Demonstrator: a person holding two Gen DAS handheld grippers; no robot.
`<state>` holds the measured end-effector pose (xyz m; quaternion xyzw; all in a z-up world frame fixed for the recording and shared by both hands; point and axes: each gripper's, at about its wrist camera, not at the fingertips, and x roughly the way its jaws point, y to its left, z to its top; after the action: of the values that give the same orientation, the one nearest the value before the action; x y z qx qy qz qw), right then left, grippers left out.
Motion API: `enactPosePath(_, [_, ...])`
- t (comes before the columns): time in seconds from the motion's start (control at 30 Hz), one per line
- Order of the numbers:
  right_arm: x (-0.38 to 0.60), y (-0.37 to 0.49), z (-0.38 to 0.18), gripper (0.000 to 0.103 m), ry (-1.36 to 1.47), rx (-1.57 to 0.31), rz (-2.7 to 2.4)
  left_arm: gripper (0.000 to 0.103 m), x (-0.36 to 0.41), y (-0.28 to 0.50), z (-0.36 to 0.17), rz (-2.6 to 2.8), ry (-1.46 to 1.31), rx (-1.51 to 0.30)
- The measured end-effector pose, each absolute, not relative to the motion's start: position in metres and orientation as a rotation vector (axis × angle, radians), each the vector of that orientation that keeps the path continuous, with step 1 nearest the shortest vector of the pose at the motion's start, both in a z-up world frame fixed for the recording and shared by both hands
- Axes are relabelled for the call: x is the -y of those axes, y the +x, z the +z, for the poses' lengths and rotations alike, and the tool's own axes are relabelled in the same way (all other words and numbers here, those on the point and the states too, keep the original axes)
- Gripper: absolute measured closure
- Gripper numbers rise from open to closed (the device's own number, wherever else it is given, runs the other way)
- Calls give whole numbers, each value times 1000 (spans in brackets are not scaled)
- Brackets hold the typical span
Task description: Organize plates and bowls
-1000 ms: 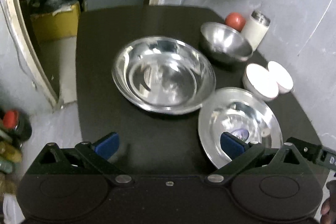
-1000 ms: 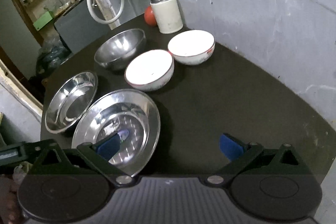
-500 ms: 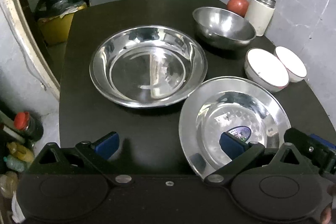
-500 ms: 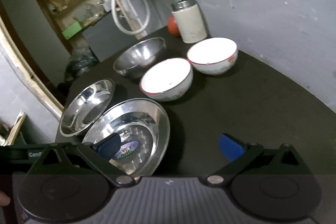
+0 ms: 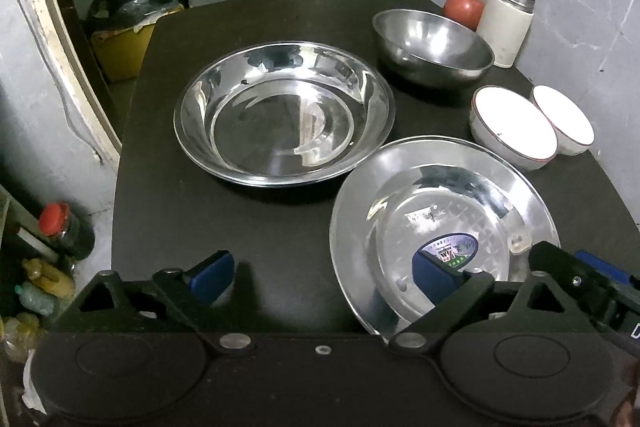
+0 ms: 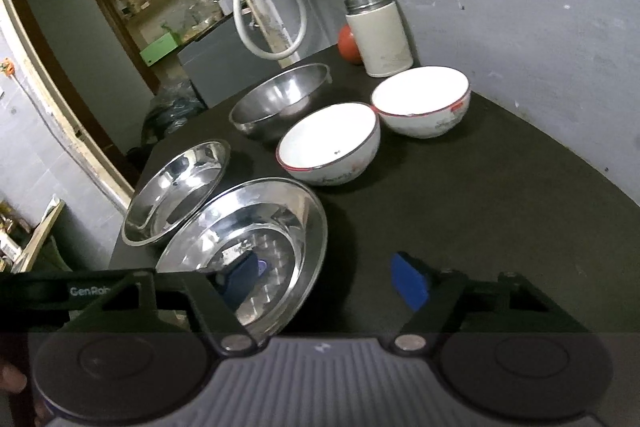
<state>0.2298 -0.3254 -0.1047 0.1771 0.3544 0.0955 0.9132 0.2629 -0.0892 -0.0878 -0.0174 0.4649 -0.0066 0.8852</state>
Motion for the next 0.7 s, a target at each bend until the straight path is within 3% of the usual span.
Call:
enactPosePath(0.23, [324, 246, -103, 47, 342, -733, 228, 26, 90, 269, -87, -9, -65, -967])
enactPosePath(0.4, [323, 258, -105, 60, 333, -749, 238, 51, 89, 275, -90, -6, -88, -983])
enactPosePath(0.7, [319, 260, -108, 79, 323, -762, 255, 76, 93, 279, -88, -70, -87, -978])
